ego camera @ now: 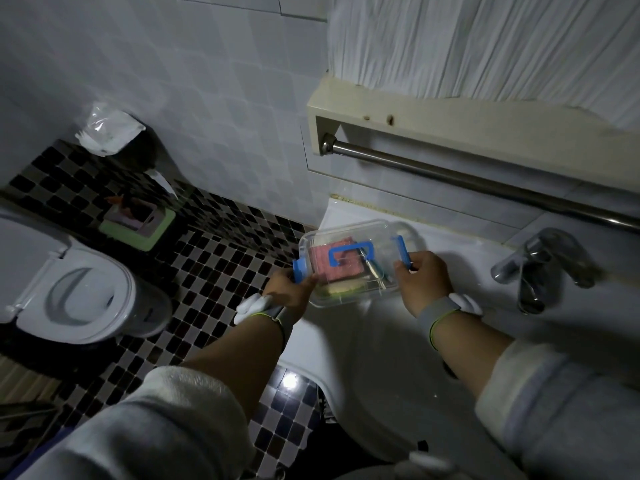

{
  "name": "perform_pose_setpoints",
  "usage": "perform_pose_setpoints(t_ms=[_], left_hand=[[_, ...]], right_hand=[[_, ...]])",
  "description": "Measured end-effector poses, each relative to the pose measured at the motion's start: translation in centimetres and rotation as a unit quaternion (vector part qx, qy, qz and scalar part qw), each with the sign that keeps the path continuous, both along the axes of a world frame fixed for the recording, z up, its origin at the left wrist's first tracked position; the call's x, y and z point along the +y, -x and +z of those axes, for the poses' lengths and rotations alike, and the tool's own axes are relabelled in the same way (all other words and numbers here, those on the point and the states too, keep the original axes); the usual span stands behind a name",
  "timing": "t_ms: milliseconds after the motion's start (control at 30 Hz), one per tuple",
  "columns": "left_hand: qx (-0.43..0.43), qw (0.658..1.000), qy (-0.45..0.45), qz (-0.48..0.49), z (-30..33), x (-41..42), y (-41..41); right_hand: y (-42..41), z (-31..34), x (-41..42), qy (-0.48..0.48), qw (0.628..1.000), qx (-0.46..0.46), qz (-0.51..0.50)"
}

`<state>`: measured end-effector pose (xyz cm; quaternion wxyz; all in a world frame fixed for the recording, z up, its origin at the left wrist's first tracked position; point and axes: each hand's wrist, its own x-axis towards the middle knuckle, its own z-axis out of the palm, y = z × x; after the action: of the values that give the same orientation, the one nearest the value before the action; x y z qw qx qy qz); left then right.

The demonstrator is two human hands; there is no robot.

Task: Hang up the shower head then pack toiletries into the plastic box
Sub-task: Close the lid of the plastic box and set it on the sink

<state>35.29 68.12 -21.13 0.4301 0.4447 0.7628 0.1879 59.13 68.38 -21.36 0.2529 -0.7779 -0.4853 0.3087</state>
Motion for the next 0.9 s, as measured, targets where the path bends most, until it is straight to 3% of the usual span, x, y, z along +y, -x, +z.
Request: perform_pose_setpoints(t_ms=[100, 200, 467, 633, 900], left_hand=[[-0.004, 1.000, 0.000, 0.004, 0.1, 0.0, -0.1], [0.009, 1.000, -0.003, 0.006, 0.3, 0.0, -0.2], [0.056, 0.998, 0.005, -0.017, 0.8, 0.2, -0.4], [0.081, 0.996, -0.048, 0.010, 1.0, -0.2, -1.0], [0.002, 0.996, -0.061, 0.072, 1.0, 0.6, -1.9]], right_hand=[[-0.6, 0.2, -0.2, 0.009, 0.994, -0.091, 0.062], [-1.0, -0.1, -0.3, 0.017, 0.989, -0.119, 0.084], [-0.4, -0.5, -1.4, 0.014, 0.994, -0.096, 0.056], [-0.4, -0.6, -1.9, 0.019, 0.996, -0.072, 0.040], [0.4, -1.2, -2.6, 0.041, 0.998, 0.023, -0.040]])
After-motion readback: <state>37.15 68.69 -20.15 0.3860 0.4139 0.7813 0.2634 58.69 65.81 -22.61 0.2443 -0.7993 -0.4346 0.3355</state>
